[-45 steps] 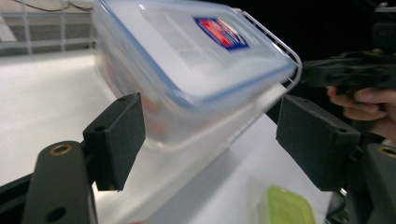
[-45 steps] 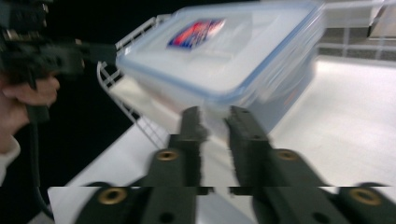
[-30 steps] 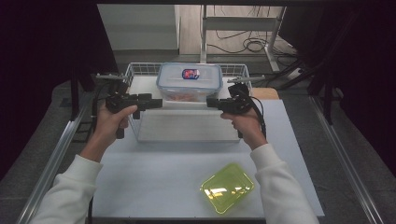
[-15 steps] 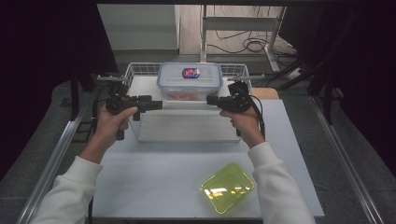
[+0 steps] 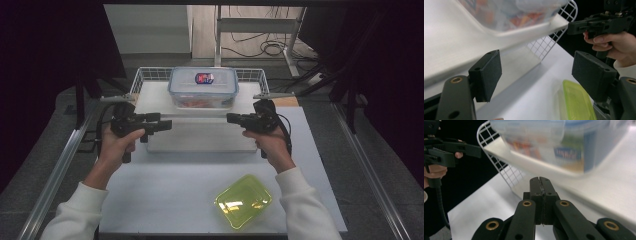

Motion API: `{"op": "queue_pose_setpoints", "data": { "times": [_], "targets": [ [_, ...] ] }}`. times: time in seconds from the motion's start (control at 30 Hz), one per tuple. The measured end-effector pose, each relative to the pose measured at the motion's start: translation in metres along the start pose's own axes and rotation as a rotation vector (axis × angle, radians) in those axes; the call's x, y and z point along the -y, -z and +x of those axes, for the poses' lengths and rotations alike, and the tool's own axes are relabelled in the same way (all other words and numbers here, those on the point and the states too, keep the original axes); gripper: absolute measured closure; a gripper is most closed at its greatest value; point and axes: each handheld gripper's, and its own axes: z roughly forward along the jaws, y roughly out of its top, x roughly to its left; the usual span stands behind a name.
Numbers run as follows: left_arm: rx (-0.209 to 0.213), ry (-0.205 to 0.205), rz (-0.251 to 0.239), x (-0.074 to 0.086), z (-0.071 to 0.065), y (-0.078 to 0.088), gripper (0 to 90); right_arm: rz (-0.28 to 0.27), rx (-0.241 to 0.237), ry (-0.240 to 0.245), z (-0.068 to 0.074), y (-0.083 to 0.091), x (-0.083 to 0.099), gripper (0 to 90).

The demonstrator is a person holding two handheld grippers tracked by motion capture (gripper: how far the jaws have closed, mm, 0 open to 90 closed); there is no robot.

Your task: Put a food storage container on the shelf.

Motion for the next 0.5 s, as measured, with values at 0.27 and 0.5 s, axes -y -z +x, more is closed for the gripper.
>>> {"op": "queue_pose_setpoints", "data": {
  "times": [0.27,0.5],
  "targets": [
    [0.009,-0.007,0.023,0.039,-0.007,0.000,25.7,0.032,0.018,0.015,0.005,0.013,0.035,79.7],
    [0.002,-0.016,0.090,0.074,-0.012,-0.010,26.2,0.075,0.056,0.068,0.012,0.024,0.072,54.6]
  ]
}}
